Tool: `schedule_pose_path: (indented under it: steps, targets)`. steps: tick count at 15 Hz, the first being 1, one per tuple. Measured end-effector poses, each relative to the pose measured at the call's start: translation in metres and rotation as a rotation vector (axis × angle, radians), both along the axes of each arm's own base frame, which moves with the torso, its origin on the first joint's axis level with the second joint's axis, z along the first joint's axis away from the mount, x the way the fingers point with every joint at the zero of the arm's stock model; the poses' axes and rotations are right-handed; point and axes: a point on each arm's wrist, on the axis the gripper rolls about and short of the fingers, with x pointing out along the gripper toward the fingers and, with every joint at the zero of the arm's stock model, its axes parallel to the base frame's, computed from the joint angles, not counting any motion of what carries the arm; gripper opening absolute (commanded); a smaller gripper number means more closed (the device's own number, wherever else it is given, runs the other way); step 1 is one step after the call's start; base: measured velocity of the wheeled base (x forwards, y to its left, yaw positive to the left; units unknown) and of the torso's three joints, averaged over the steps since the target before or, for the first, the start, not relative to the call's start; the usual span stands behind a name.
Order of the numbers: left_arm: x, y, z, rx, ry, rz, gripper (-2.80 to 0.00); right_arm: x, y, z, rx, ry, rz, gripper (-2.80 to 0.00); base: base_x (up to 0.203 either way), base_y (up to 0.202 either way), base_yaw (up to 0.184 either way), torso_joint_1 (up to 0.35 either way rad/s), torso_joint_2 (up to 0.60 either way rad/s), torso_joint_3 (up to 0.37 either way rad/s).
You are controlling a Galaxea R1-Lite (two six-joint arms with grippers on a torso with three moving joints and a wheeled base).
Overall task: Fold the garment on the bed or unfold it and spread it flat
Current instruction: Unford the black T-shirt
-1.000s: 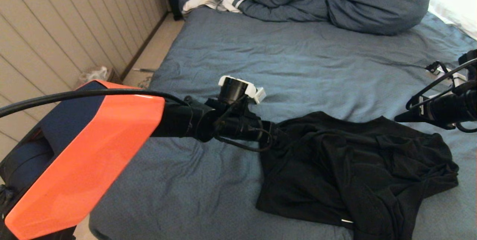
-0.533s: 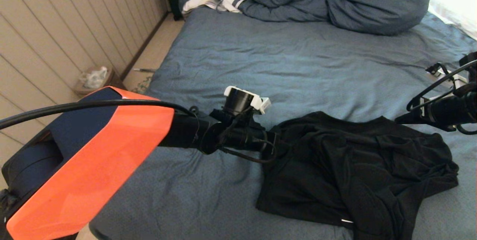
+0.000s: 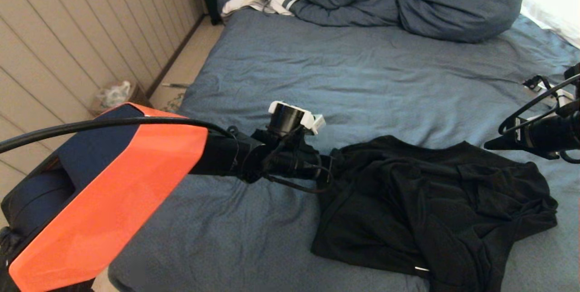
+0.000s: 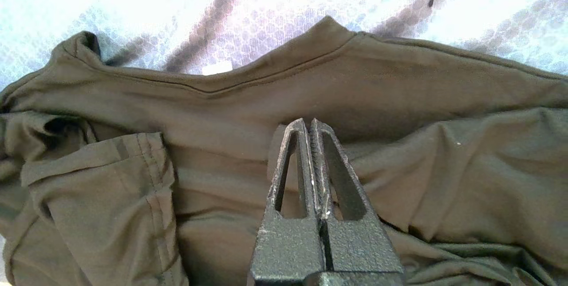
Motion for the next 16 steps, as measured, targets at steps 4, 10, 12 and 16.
schedule_pose_path:
  steps: [4,10,12,16]
  targets:
    - [0.035,0.053,0.021,-0.03,-0.032,0.135,-2.8,0.004,0.001,0.002,-0.014,-0.033,0.007,-2.8,0.0,0.0,0.0,0.0,0.0,0.0]
    - [0.077,0.163,0.046,-0.019,-0.082,0.364,-2.8,0.013,0.005,0.0,-0.015,-0.04,0.028,-2.8,0.0,0.0,0.0,0.0,0.0,0.0]
    - [0.088,0.198,0.049,-0.005,-0.097,0.436,-2.8,0.017,0.008,0.0,-0.019,-0.051,0.039,-2.8,0.0,0.0,0.0,0.0,0.0,0.0]
    - [0.103,0.251,0.052,-0.002,-0.119,0.525,-2.8,0.022,0.013,0.0,-0.018,-0.057,0.055,-2.8,0.0,0.0,0.0,0.0,0.0,0.0]
